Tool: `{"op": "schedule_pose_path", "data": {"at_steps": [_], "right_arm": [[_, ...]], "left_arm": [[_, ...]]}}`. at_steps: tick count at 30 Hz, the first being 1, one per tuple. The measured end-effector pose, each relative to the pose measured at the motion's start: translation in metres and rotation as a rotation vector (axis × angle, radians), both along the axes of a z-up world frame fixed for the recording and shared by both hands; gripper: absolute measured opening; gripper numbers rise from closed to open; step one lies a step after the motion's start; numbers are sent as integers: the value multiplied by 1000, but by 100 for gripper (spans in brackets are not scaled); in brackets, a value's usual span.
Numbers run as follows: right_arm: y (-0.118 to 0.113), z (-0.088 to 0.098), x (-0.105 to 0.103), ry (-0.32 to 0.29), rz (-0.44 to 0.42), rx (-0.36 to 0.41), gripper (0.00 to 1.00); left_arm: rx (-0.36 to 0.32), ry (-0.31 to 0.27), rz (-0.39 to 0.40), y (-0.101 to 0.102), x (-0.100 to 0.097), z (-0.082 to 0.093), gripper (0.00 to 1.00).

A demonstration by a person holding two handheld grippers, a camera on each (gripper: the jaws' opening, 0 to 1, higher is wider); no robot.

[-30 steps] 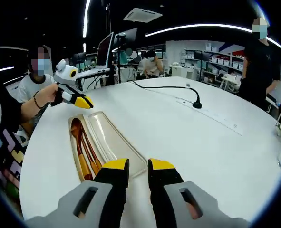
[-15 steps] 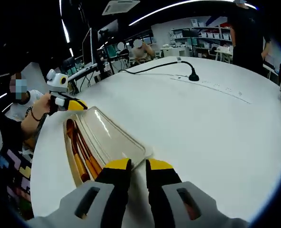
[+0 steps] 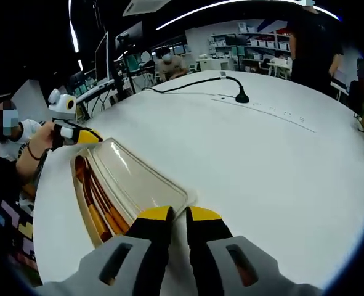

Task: Arrange the utensils inside the cutlery case until each visible utensil rests in its matching compartment.

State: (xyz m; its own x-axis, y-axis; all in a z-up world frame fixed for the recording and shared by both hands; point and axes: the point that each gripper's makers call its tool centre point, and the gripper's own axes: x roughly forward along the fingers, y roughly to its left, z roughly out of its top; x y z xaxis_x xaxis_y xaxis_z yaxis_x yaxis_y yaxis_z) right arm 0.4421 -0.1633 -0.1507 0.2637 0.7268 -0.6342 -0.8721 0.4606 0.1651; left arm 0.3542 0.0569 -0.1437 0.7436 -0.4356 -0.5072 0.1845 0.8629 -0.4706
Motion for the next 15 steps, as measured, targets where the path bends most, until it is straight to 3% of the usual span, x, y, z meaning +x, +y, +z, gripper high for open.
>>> {"op": "schedule_pose_path", "data": {"at_steps": [5,8,13,15], "right_arm": [[-1,1,6,-16,-20,-11,6],[-1,2,10,-21,-38,-16,6],[-2,2,14,-18,-59,-12,6],[-2,3,15,-15,-66,-4,6]], "left_arm": [[-54,18,-8,-3,-1,-1,10],[-38,15,15,0,0,-1,8],[-151,29,80,1,4,1,8],[-150,28,78,1,3,1,8]]}}
